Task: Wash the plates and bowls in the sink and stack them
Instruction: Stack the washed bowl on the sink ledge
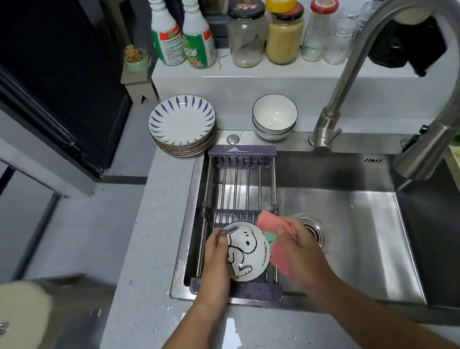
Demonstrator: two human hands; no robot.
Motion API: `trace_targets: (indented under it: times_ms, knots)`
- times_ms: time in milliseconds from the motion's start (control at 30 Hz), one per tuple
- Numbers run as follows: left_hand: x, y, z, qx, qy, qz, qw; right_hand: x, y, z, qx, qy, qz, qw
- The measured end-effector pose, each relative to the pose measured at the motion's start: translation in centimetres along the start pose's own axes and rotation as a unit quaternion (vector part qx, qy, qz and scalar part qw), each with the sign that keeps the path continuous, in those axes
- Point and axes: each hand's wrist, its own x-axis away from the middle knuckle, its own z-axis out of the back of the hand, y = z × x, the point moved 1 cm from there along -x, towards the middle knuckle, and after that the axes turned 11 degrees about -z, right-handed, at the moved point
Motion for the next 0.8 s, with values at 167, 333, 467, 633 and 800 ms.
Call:
trace_targets:
  times_ms: [167, 333, 467, 633, 800]
  knots:
    - [0.0, 0.6, 0.0, 0.011, 0.04, -0.02, 0.999, 0.6, 0.0, 0.4, -0.037, -0.007, 0.003, 0.999]
    - [0.6, 3.0, 0.0, -0.016, 0.015, -0.054, 0.998, 1.4, -1.7, 1.6, -0.089, -0.037, 0.026, 0.995]
    - [0.9, 5.6, -0.3, 0.008, -0.002, -0.074, 0.997, 2.3, -3.8, 3.0, -0.158, -0.06, 0.042, 0.985]
    - [1.9, 9.1, -1.1, 0.046, -0.052, -0.059, 0.996, 2.9, -6.0, 5.6, -0.234, -0.083, 0.041, 0.968]
    - [2.6, 11.6, -2.8, 0.069, -0.102, -0.084, 0.989, 4.6, -8.2, 8.8, -0.25, -0.117, 0.063, 0.959]
